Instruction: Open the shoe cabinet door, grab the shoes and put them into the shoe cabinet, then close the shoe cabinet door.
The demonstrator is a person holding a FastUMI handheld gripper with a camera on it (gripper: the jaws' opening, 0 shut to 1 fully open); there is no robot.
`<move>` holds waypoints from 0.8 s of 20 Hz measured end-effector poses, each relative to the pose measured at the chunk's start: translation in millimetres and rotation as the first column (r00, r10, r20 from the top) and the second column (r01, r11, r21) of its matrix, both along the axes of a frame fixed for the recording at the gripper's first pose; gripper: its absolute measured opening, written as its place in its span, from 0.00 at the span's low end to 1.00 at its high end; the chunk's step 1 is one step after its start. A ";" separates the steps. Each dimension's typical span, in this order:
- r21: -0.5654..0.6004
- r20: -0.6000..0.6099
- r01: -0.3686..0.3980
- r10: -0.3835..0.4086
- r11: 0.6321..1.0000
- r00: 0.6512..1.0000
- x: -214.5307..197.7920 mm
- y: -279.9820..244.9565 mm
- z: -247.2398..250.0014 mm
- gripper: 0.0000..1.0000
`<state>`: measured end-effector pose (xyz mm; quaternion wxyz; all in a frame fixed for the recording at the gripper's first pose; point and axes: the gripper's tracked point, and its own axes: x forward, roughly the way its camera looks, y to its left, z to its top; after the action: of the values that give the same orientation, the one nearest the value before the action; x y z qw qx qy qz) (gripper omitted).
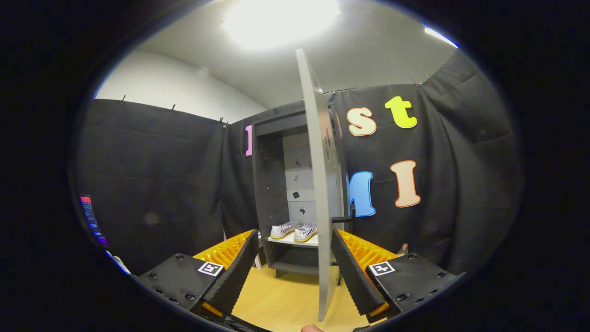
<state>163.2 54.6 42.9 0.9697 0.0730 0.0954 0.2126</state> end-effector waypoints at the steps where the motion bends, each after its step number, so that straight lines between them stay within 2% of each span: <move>1: 0.010 0.001 0.005 -0.005 1.000 1.000 4.3 -12.8 -1.7 0.98; 4: 0.035 -0.020 0.022 -0.021 0.999 1.000 19.8 -39.3 -12.4 0.98; 9: 0.042 -0.065 -0.020 0.023 0.999 0.998 50.5 -59.0 -47.3 0.97; 12: 0.060 -0.122 -0.112 0.119 0.992 0.985 63.7 -48.7 -71.9 0.97; 14: 0.097 -0.154 -0.211 0.224 0.973 0.962 59.8 -29.3 -79.7 0.98; 16: 0.090 -0.138 -0.242 0.253 0.966 0.958 61.9 -25.0 -78.6 0.97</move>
<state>225.2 29.6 -35.8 0.9224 0.1111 0.1679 0.3297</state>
